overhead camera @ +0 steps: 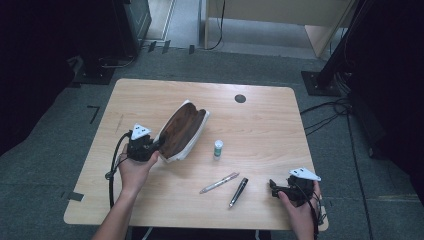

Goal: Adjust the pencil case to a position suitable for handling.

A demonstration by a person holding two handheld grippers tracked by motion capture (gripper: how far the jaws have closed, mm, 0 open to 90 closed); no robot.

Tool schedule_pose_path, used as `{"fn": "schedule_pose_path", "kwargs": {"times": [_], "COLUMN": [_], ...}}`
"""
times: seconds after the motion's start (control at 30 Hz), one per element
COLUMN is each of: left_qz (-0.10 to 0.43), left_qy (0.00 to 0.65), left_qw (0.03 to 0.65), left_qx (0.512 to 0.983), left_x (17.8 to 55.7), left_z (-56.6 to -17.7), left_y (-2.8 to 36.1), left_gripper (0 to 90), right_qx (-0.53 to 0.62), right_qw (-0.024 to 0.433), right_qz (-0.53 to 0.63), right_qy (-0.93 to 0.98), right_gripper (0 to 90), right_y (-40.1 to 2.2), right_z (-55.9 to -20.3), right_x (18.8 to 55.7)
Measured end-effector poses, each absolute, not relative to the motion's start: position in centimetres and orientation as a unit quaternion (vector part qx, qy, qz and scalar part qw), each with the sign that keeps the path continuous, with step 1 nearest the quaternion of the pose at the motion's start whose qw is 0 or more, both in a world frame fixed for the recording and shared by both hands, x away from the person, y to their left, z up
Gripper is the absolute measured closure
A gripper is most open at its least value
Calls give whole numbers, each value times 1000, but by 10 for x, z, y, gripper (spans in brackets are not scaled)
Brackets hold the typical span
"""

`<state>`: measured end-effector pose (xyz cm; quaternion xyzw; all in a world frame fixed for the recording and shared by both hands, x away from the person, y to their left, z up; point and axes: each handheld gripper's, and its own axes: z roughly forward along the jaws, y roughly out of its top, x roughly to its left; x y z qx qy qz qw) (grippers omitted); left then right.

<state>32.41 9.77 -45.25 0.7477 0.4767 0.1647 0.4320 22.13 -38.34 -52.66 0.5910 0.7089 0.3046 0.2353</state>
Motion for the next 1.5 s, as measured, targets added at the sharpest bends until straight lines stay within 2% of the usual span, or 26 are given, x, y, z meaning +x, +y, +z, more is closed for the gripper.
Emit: {"fn": "schedule_pose_path", "kwargs": {"times": [0.33, 0.6, 0.73, 1.0, 1.07, 1.1, 1.23, 1.37, 1.5], "left_qz": [152, 142, 132, 110, 105, 97, 106, 120, 131], "left_qy": [471, 481, 474, 470, 459, 457, 469, 481, 503], "left_qw": [427, 425, 436, 456, 463, 470, 472, 462, 450], "left_qx": [757, 754, 753, 748, 751, 749, 739, 736, 726], "left_x": [295, 289, 289, 286, 284, 283, 280, 276, 272], "left_z": [-460, -472, -471, -466, -464, -464, -466, -474, -486], "left_y": [101, 101, 102, 112, 118, 122, 136, 150, 165], "left_gripper": [893, 862, 671, 138, 95, 1, 0, 0, 0], "right_qx": [591, 591, 591, 594, 596, 598, 603, 607, 591], "right_qw": [235, 235, 235, 236, 241, 241, 262, 244, 245], "right_qz": [305, 304, 304, 304, 305, 306, 305, 333, 361], "right_qy": [709, 709, 709, 707, 703, 701, 689, 679, 678], "right_gripper": [0, 0, 0, 1, 26, 53, 176, 176, 195], "right_y": [-383, -383, -383, -384, -384, -384, -384, -387, -386], "right_z": [-527, -527, -527, -526, -526, -526, -523, -511, -496], "right_x": [221, 221, 221, 221, 219, 218, 213, 210, 208]}}
